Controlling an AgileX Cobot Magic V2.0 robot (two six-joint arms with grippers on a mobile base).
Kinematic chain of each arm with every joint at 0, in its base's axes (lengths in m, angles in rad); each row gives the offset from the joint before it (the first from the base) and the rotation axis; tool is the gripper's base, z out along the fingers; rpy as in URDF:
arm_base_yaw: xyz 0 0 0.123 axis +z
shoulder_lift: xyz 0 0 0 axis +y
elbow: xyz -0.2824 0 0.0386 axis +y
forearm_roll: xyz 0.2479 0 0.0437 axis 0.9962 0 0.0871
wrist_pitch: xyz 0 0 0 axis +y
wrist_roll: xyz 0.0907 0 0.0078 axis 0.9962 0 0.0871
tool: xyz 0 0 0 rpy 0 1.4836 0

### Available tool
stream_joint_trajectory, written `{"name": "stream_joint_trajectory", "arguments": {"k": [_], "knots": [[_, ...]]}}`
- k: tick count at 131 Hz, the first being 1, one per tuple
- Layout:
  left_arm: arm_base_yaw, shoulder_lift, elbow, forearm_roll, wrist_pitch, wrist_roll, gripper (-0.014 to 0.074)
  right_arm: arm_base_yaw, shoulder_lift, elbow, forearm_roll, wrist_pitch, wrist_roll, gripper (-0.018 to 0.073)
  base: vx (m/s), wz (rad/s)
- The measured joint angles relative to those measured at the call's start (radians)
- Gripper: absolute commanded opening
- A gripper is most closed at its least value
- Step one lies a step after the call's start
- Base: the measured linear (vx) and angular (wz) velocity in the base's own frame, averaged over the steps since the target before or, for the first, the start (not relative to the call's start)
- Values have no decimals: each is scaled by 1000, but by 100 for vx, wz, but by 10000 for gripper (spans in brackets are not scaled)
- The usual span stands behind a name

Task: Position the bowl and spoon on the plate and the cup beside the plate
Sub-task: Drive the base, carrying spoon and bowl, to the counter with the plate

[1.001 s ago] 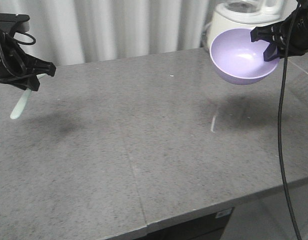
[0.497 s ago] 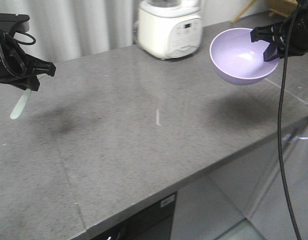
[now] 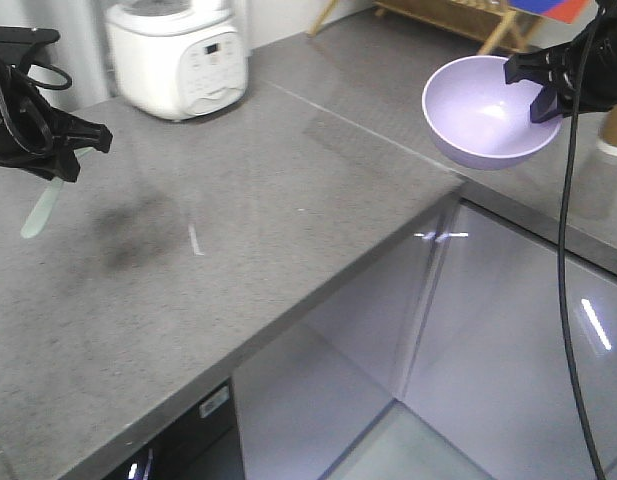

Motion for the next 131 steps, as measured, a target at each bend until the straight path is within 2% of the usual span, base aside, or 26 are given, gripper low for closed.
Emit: {"name": "stream_joint_trajectory", "arguments": {"k": [131], "knots": [[0, 0, 0, 0, 0, 0, -8, 0, 0, 0, -1, 0, 0, -8, 2, -52]]}}
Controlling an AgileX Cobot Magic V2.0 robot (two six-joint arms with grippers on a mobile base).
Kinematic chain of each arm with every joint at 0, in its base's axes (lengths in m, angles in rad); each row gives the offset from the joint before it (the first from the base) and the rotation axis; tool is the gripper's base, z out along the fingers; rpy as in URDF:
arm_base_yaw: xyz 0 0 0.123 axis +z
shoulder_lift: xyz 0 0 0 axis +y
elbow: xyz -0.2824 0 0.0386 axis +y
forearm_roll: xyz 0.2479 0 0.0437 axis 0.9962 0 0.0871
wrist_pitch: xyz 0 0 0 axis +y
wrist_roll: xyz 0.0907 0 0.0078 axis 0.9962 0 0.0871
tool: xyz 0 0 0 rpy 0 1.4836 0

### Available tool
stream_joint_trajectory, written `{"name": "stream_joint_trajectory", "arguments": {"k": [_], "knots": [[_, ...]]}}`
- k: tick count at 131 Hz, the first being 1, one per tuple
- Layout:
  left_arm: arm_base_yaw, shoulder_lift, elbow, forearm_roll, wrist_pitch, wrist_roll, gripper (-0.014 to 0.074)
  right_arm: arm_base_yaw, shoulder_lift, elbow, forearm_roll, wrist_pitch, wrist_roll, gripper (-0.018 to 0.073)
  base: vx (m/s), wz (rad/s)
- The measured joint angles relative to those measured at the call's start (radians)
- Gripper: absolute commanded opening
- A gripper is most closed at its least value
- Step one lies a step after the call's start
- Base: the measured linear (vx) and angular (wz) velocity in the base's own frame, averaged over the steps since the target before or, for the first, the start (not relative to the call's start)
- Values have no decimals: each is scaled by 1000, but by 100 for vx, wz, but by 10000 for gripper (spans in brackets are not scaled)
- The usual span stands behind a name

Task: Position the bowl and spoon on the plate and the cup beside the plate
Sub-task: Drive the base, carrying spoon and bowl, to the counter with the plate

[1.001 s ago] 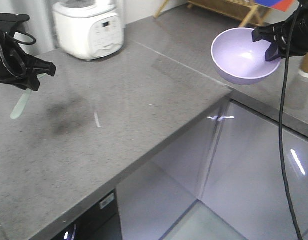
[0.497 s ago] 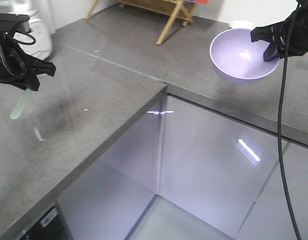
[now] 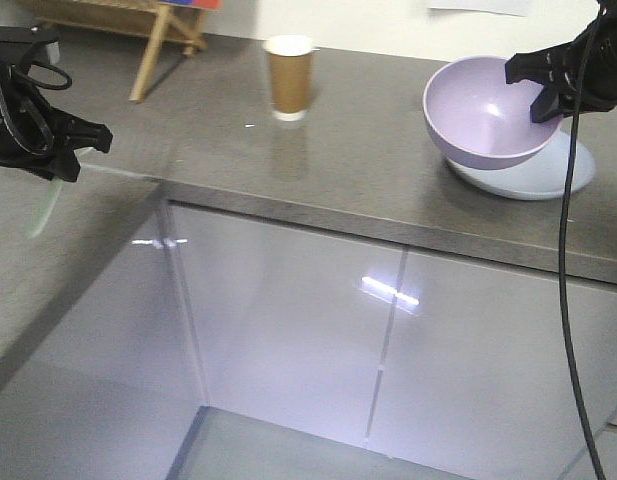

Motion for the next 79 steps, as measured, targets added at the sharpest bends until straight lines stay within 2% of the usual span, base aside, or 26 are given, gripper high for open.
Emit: {"name": "stream_joint_trajectory", "arguments": {"k": [38, 79], "knots": [[0, 0, 0, -4, 0, 0, -8, 0, 0, 0, 0, 0, 0, -8, 3, -46], [0, 0, 0, -4, 0, 0, -8, 0, 0, 0, -1, 0, 0, -8, 1, -25]]}}
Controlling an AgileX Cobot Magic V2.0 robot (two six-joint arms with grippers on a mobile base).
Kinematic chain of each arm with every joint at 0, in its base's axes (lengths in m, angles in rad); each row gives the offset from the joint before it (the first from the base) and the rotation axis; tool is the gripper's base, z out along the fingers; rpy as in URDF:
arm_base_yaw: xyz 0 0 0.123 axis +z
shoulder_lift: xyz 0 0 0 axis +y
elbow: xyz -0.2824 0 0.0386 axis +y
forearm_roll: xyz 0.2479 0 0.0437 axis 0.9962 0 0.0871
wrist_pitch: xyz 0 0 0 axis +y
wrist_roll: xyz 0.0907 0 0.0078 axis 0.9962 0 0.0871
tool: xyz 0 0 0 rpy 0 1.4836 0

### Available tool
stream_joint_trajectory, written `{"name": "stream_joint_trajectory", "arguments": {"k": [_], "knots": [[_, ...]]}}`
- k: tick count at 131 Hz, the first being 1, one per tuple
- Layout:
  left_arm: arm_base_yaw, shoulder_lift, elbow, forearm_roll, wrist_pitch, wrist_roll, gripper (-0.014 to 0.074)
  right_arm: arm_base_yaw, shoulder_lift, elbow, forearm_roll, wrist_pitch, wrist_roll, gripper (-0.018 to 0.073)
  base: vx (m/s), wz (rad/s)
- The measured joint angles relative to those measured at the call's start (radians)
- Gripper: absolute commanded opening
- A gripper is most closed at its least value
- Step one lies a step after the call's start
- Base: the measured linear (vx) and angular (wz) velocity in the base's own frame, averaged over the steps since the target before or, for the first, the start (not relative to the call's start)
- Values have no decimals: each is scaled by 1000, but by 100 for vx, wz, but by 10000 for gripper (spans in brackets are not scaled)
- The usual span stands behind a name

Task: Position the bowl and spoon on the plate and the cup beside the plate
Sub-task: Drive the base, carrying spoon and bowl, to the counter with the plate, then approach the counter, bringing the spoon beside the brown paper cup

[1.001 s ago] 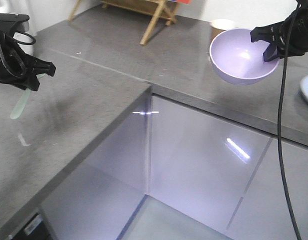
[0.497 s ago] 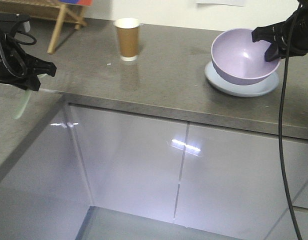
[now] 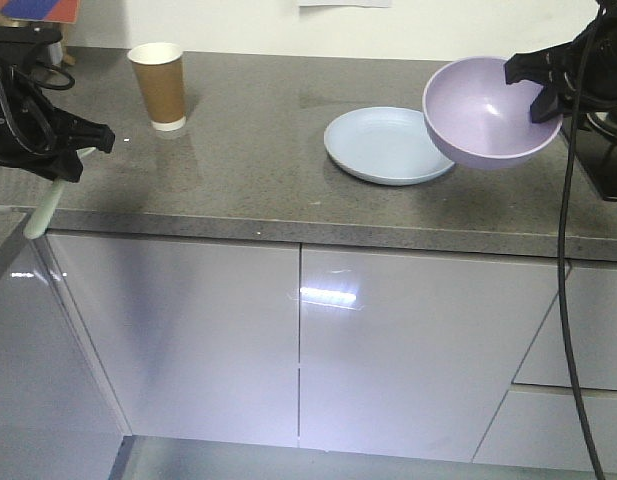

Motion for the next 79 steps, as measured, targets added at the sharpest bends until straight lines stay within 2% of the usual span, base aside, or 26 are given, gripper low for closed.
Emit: {"name": "stream_joint_trajectory", "arguments": {"k": [79], "knots": [[0, 0, 0, 0, 0, 0, -8, 0, 0, 0, 2, 1, 0, -8, 2, -11]]}}
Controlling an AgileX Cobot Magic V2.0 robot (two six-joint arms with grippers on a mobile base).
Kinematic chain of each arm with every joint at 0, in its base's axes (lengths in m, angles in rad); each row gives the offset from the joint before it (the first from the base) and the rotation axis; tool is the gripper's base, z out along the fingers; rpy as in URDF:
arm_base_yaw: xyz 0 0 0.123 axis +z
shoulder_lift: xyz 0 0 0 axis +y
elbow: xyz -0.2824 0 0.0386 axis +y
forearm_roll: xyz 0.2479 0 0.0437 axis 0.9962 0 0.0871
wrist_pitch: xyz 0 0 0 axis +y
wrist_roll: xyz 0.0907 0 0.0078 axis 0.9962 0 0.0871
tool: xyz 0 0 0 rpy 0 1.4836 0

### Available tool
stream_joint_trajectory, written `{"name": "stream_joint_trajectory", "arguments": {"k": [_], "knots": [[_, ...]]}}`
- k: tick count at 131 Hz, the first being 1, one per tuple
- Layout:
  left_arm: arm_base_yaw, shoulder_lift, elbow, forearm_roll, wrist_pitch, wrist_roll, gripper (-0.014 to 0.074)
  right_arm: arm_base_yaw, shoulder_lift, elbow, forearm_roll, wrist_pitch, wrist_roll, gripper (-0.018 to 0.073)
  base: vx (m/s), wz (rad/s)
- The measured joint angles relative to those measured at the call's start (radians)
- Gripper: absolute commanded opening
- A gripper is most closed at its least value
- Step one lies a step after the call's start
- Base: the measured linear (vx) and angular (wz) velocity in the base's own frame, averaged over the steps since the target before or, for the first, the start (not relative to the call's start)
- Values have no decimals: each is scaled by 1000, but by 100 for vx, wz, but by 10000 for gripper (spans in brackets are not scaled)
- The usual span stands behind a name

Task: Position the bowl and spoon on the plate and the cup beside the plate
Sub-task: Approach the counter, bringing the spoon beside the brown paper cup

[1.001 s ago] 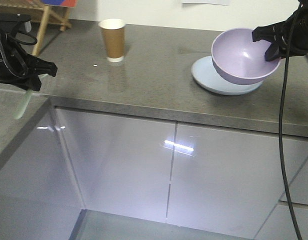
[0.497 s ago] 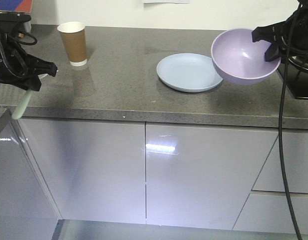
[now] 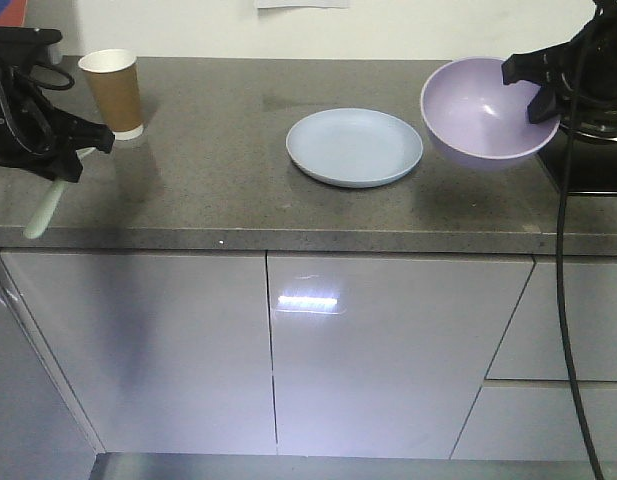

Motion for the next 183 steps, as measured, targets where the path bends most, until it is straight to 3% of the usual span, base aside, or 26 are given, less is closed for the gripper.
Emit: {"name": "stream_joint_trajectory", "arguments": {"k": [183], "knots": [[0, 0, 0, 0, 0, 0, -8, 0, 0, 0, 0, 2, 0, -8, 9, -1]]}}
